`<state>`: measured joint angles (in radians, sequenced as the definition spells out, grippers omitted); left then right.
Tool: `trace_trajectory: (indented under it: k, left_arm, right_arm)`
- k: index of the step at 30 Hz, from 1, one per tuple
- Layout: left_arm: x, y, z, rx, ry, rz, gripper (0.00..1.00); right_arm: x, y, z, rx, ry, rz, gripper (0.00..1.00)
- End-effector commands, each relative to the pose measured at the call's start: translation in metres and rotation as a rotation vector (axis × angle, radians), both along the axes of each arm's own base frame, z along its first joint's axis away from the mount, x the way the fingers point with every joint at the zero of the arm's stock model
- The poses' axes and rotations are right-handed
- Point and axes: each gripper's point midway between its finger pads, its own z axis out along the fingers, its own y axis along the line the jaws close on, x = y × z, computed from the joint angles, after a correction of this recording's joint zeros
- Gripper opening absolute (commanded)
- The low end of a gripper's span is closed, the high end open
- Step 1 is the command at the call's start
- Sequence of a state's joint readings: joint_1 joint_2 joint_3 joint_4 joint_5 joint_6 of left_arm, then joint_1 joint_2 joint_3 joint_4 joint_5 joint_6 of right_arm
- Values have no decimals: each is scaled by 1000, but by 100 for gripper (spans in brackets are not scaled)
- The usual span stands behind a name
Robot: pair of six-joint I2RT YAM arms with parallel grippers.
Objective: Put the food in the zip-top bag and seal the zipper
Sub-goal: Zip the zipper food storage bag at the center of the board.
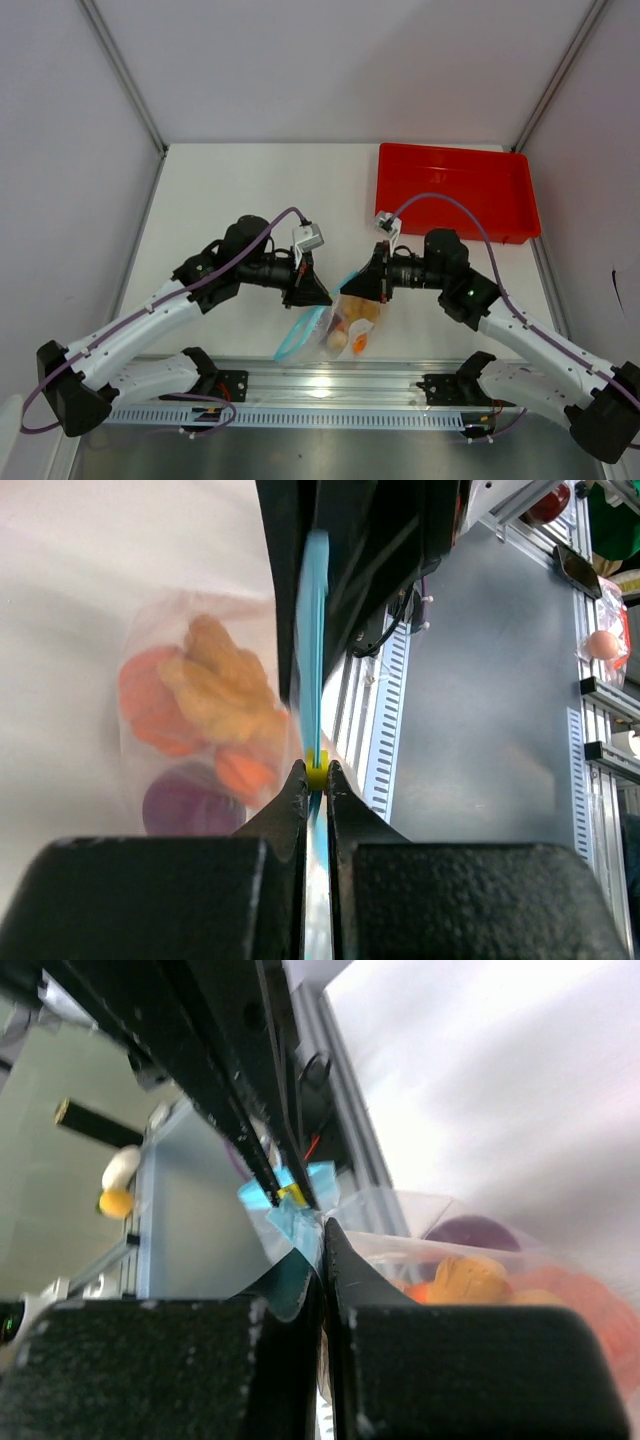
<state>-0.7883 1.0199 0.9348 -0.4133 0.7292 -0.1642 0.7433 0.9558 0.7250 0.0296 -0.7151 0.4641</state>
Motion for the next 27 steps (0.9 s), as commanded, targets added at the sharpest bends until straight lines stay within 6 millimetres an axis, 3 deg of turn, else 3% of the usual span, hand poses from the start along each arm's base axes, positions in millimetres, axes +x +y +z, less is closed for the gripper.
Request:
trace_trajectory:
  k: [1,6,16,23,27]
  left_arm:
    - [-16,11,-16,46,54,-37,1]
    - [-18,17,-18,50,58,-25,1]
    - [-21,25,-19,55,54,-13,1]
    - [-22,31,-22,67,53,3,1]
    - [-23,33,-23,70,55,5,1]
  right_arm:
    - [29,-16,46,119,-118,-132,0]
    - [54,-45,50,117,-121,-247,0]
    - [100,-94,39,81,-51,-509,0]
    - [110,-120,30,64,-9,-624,0]
    - [112,-125,29,63,2,-640,0]
